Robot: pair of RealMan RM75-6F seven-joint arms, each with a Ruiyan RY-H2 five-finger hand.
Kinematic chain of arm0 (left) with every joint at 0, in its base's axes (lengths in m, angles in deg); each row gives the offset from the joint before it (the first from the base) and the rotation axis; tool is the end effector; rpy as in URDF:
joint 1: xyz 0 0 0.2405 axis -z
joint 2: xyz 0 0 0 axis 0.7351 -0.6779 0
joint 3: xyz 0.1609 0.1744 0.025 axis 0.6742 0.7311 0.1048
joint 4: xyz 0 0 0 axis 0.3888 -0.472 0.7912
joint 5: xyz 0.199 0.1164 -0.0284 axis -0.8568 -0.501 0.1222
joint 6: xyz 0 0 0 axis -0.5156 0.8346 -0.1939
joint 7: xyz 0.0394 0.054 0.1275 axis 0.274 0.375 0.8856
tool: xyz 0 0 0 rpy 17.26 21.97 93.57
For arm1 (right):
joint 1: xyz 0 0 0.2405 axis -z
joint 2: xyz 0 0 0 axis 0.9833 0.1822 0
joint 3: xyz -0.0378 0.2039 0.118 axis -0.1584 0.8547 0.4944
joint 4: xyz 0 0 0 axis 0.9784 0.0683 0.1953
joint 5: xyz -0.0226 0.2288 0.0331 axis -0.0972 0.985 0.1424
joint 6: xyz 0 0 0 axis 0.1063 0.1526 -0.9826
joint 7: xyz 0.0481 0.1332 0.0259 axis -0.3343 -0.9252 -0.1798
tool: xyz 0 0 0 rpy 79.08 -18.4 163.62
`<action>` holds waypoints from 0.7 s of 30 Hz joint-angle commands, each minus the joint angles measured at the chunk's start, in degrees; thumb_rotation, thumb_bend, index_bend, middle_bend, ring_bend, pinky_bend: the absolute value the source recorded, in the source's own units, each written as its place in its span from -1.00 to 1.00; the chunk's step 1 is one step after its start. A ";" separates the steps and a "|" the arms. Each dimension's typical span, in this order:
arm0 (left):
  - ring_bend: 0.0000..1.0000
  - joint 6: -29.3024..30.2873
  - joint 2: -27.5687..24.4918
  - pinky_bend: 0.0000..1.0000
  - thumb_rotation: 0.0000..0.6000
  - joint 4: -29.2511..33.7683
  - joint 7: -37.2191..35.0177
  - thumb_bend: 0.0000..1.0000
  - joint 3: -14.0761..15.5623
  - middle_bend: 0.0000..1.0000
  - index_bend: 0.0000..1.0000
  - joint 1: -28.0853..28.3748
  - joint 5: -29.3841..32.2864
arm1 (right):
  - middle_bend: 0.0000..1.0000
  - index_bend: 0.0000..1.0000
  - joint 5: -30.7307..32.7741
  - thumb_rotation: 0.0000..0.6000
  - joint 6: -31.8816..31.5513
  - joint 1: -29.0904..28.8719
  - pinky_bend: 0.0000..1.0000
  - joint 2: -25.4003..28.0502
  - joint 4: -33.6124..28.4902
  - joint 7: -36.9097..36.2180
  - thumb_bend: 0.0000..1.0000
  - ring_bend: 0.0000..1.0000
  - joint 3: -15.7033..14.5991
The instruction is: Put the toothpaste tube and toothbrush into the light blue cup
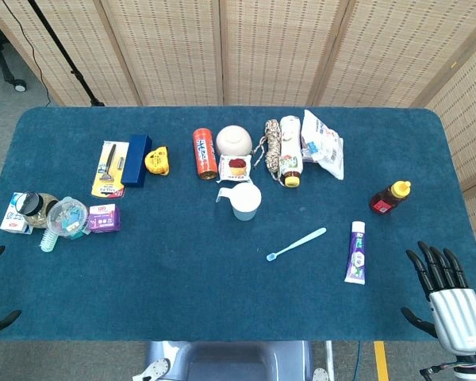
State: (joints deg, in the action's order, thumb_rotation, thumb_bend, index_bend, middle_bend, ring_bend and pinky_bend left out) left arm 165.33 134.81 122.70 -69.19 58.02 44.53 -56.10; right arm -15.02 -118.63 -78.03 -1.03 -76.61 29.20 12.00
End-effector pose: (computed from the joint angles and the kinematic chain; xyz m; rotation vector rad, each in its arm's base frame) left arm -0.2856 0.1081 0.1755 -1.4380 -0.9821 -0.9637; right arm -0.2661 -0.1308 0.1334 1.5006 -0.7575 0.9647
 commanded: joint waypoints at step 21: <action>-1.00 -3.00 -0.28 -1.00 1.00 0.34 -0.67 -1.00 -0.34 -1.00 -1.00 1.22 1.61 | -1.00 -0.92 -7.72 1.00 13.43 -14.05 -1.00 -0.58 15.07 -7.95 -1.00 -1.00 0.96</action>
State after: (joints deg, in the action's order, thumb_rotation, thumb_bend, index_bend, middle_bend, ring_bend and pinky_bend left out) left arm 162.78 134.50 122.77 -70.21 57.81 45.47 -54.88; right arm -19.96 -108.01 -88.79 -0.85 -66.50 24.23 12.41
